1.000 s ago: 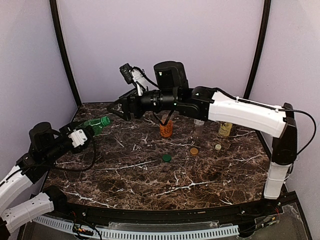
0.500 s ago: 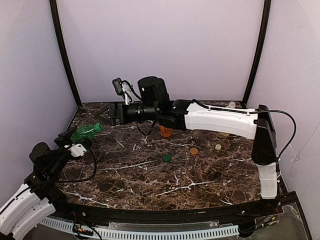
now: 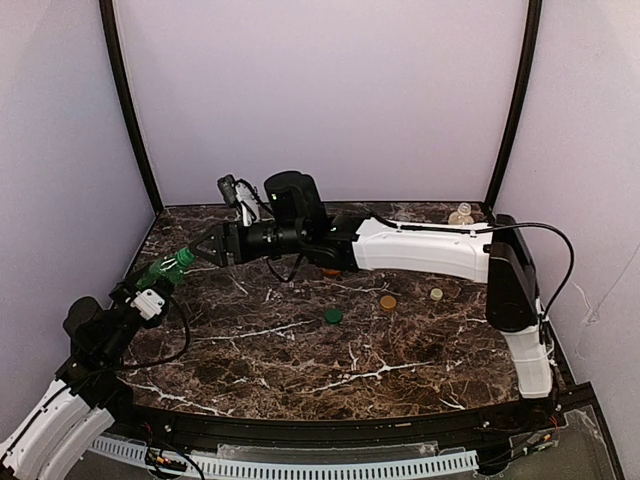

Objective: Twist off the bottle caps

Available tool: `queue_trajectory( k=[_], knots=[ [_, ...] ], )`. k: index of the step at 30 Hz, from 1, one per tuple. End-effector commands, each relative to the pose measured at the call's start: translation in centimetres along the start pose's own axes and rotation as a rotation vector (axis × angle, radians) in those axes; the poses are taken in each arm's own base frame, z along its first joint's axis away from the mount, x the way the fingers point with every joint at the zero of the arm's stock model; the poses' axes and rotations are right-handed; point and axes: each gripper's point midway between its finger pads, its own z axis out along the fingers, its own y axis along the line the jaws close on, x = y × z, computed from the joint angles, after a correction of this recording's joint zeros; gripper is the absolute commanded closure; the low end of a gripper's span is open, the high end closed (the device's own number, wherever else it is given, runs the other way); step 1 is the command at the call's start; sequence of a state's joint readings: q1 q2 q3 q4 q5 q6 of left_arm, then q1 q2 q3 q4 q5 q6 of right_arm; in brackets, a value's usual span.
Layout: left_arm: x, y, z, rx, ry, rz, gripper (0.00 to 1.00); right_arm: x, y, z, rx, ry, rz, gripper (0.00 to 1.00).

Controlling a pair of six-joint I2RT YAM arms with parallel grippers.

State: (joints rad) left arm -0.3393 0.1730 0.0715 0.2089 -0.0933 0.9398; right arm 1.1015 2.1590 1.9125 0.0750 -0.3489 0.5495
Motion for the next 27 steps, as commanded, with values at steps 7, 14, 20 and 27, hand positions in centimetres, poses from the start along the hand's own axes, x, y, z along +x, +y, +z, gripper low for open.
queue_trajectory(
  k=[7, 14, 20, 27],
  knots=[
    [-0.8, -2.0, -0.1, 0.100, -0.069, -0.057, 0.75, 0.3, 0.3, 2.3, -0.057, 0.009, -0.040, 0.24],
    [-0.1, -1.6, 0.0, 0.075, -0.038, -0.048, 0.76, 1.4, 0.7, 2.2, -0.077, 0.049, -0.020, 0.34],
    [0.0, -1.7, 0.0, 0.076, -0.036, -0.041, 0.77, 1.9, 1.2, 2.8, -0.094, 0.064, -0.017, 0.41],
    [0.1, -1.8, 0.0, 0.080, -0.033, -0.044, 0.77, 2.1, 1.3, 3.3, -0.107, 0.071, -0.016, 0.50]
  ],
)
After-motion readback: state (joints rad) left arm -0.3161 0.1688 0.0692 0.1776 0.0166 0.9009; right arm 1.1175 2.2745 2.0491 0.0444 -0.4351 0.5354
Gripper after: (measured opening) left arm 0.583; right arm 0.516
